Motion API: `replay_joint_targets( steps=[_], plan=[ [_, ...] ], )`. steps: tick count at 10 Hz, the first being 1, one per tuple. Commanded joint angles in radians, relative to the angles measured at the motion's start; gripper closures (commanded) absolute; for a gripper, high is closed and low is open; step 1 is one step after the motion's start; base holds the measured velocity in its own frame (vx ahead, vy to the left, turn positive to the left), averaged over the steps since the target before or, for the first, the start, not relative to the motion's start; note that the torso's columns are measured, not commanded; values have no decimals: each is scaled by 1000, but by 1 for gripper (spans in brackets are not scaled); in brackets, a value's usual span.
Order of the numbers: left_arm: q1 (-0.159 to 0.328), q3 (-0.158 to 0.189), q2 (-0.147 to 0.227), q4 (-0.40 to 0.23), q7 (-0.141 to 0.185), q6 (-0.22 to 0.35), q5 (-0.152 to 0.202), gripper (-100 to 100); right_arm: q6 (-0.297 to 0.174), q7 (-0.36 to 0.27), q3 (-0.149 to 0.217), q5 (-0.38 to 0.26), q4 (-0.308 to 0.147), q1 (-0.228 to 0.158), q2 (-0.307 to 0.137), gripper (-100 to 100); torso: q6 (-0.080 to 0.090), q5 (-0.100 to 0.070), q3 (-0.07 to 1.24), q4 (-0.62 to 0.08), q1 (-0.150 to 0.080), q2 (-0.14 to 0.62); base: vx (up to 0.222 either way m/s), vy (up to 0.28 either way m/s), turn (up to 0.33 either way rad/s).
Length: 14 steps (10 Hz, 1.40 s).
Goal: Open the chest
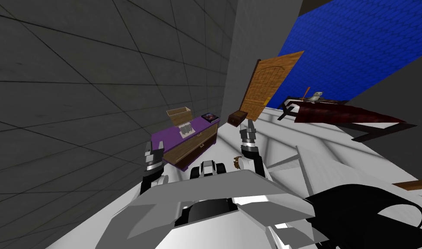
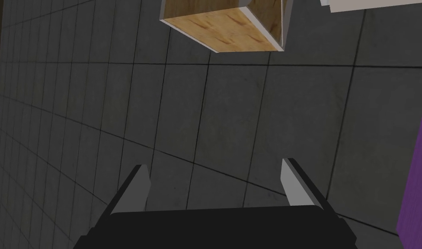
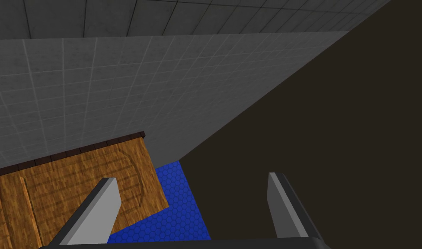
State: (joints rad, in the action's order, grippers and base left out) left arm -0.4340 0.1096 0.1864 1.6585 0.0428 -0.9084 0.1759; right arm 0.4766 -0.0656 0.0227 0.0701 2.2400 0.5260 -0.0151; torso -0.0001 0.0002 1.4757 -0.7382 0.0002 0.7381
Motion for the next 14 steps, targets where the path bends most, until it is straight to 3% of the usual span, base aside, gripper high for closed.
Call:
replay_joint_targets(
  steps=[1, 8, 12, 14],
  plan=[
    [8, 14, 3, -78, 12, -48, 13, -100, 0, 0, 0, 0, 0, 0, 0, 0, 0, 0, 1, 0, -1, -1, 109, -79, 28],
    [14, 37, 5, -256, 32, -131, 34, -100, 0, 0, 0, 0, 0, 0, 0, 0, 0, 0, 0, 0, -1, 0, 97, -63, 29],
    [18, 51, 6, -383, 52, -209, 48, -100, 0, 0, 0, 0, 0, 0, 0, 0, 0, -1, 0, 0, -1, 1, 133, -106, 45],
    [18, 51, 6, -403, 52, -209, 48, -100, 0, 0, 0, 0, 0, 0, 0, 0, 4, 5, 1, 3, 3, -3, 58, -51, 20]
  ],
)
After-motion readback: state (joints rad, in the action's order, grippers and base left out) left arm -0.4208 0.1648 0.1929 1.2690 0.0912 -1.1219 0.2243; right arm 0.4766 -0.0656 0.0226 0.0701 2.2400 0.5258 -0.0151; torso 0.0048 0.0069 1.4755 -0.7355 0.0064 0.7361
